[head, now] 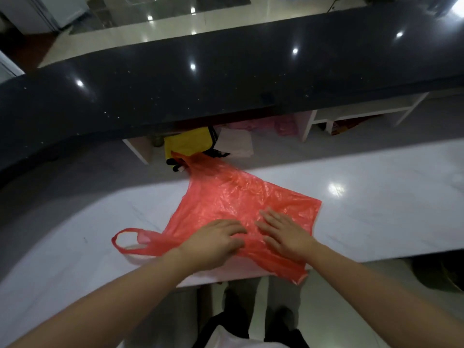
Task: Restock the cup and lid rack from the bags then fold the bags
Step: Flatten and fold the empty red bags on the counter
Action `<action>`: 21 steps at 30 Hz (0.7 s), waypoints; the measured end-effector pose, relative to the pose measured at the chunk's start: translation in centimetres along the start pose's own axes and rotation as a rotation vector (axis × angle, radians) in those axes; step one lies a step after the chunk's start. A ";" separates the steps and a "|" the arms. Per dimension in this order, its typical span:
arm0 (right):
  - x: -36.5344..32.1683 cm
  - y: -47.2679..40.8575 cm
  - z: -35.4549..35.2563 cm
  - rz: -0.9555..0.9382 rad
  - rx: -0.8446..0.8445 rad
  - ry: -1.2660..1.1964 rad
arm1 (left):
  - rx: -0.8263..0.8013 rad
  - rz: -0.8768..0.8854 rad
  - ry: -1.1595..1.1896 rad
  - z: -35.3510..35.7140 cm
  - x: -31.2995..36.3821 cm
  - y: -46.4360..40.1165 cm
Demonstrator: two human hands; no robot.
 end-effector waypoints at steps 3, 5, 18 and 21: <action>4.2 2.8 -1.8 0.310 0.230 -0.088 | -0.251 0.018 0.044 -1.2 -1.8 -3.5; 6.0 4.8 -1.1 0.309 0.091 -0.052 | -0.369 0.030 0.053 -1.9 -2.7 -6.3; 8.1 10.3 -0.8 0.690 0.609 -0.748 | -0.490 0.086 -0.005 1.2 -4.8 -19.6; 7.6 10.8 -1.0 0.753 0.623 -1.017 | -0.403 0.008 -0.017 1.4 -5.1 -20.0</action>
Point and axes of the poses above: each hand's wrist, its own y-axis away from the middle knuckle, its own z-axis out of the palm, x = y × z, the point moved 4 cm from there along -y, towards the middle knuckle, and after that the axes turned 3 degrees about -x, right-handed, at the moved point
